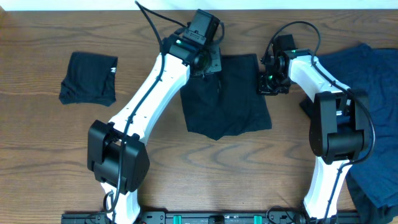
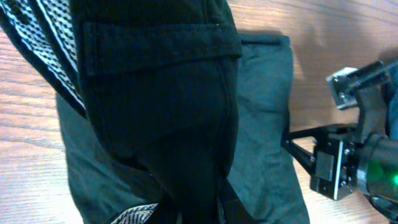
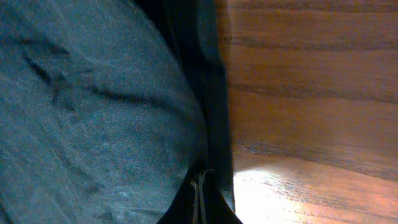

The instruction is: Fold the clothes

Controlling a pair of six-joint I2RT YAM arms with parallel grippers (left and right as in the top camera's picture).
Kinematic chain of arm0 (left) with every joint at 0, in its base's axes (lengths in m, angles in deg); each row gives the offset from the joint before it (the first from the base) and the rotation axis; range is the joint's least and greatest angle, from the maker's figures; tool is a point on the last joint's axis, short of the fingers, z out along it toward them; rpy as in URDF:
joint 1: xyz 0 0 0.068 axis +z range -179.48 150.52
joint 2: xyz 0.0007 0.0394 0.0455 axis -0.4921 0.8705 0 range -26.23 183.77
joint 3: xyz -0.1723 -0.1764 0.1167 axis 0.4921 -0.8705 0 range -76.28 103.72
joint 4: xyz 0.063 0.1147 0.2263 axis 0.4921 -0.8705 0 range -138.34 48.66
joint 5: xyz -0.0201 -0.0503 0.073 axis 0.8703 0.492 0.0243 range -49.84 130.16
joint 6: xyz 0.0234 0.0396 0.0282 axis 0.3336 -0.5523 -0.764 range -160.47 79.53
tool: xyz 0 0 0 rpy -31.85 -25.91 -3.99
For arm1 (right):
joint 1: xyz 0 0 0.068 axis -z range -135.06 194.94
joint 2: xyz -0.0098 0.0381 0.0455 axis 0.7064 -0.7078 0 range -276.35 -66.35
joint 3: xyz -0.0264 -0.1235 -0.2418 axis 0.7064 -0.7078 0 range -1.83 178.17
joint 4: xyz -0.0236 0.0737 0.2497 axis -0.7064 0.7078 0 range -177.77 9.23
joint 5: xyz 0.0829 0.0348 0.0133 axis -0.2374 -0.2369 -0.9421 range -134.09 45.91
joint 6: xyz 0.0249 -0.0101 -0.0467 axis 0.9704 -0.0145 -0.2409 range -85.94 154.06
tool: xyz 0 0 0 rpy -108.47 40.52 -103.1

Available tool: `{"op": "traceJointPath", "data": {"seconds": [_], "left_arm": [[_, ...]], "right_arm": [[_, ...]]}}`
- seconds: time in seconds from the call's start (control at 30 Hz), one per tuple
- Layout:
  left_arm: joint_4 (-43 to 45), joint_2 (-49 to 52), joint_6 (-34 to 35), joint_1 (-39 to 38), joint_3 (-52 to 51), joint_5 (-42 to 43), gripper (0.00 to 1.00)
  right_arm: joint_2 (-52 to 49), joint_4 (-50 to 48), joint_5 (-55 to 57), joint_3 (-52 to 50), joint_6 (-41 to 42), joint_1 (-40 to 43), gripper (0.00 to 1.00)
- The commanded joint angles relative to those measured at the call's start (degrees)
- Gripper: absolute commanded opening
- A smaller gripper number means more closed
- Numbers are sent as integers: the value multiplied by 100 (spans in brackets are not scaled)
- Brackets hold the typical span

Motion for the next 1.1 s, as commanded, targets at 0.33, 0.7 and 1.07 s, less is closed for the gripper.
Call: {"op": "traceJointPath", "data": {"seconds": [0.33, 0.7, 1.07], "left_arm": [[302, 450, 116, -295, 90, 2, 7], [551, 463, 190, -343, 90, 396, 32], [507, -151, -627, 87, 219, 422, 79]], "right_arm": [[-315, -57, 57, -258, -81, -221, 1], [-315, -83, 59, -256, -81, -216, 2], [-142, 605, 57, 640, -83, 28, 7]]}}
